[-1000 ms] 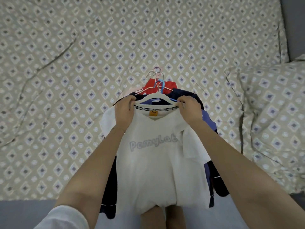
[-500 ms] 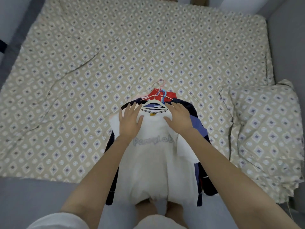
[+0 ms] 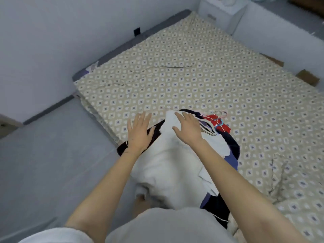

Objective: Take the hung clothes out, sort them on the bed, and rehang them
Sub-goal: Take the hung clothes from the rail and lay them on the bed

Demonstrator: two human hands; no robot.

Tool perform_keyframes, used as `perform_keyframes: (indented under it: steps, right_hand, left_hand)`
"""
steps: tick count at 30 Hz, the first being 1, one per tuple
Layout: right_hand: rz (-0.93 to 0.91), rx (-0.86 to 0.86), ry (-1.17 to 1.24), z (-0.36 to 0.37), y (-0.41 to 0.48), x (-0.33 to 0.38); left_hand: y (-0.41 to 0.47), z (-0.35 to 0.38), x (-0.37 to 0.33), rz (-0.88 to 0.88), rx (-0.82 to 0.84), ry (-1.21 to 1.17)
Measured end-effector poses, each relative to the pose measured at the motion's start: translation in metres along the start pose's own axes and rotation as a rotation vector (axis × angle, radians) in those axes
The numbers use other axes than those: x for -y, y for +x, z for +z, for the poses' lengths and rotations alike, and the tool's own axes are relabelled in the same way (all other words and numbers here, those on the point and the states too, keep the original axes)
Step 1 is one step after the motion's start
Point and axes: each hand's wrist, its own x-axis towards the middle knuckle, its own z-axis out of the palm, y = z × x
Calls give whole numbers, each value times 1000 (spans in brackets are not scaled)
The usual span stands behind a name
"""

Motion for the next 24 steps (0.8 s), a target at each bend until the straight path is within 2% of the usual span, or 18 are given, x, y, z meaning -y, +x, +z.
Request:
perform_keyframes:
  steps: [7,12,18,24]
  right_hand:
    - [-413,99,-150,21,-7,153]
    - [-698,136,-218,57,-42,274]
    - [-1050,244,-269,139,-145,413]
    - [-1304,337,-232,214,-273,533]
  left_hand:
    - [-106,-68,104,-388,-173,-43]
    - [-201,-113,184,-617,-301,0]
    - [-366,-144,267,-888,-453,29]
    - [-550,-170,325,-1132,-561,126]
